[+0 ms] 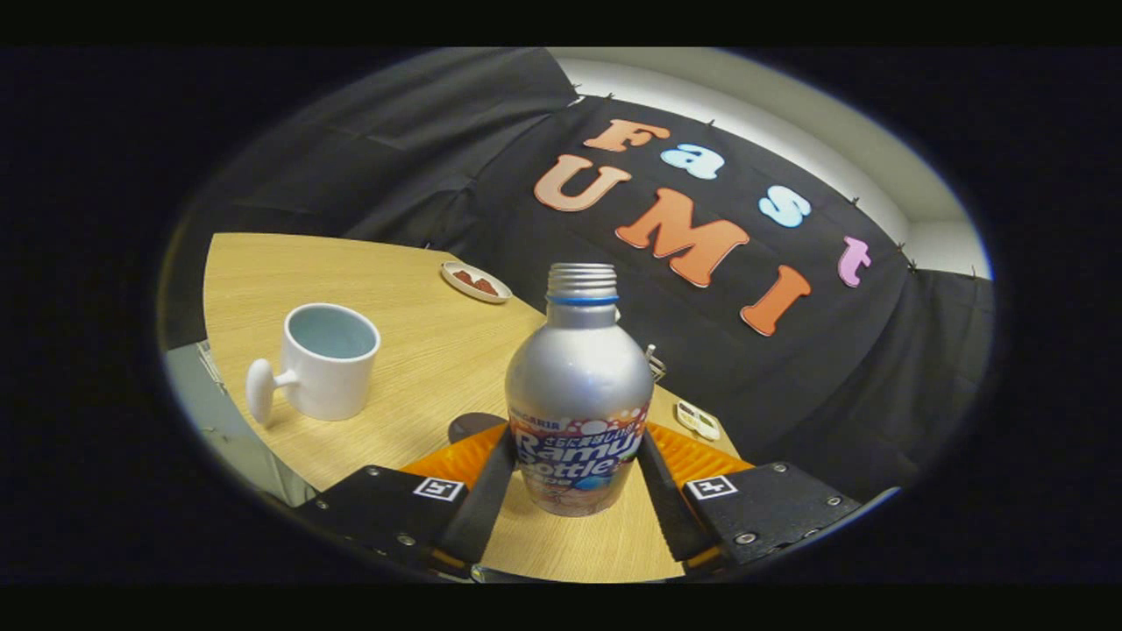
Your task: Take the bottle from table, then pour the juice into the cup, finally place the bottle on the coaster
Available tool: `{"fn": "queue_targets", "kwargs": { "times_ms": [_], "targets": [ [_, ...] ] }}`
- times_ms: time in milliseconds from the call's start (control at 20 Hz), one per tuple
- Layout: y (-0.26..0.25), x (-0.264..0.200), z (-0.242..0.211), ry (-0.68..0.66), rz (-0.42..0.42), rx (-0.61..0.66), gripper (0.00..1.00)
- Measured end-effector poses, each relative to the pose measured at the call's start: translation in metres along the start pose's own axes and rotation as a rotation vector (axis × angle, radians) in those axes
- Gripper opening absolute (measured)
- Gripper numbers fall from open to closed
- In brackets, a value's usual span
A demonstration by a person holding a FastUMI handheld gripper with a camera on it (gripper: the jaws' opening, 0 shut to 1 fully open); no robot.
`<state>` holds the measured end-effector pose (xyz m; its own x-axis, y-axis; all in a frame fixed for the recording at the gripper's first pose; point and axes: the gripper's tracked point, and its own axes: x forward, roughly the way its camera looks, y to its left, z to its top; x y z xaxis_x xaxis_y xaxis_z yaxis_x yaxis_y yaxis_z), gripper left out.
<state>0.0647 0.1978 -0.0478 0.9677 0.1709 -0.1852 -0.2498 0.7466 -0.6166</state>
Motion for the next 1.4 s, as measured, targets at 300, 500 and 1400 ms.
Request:
{"fn": "queue_targets", "kwargs": {
  "times_ms": [300,500,1400],
  "targets": [
    [0.016,0.007,0.017,-0.009,-0.011,-0.149,0.77],
    [0.033,0.009,0.026,-0.015,0.004,-0.267,0.77],
    [0.046,0.015,0.027,0.025,0.009,-0.749,0.77]
  ]
}}
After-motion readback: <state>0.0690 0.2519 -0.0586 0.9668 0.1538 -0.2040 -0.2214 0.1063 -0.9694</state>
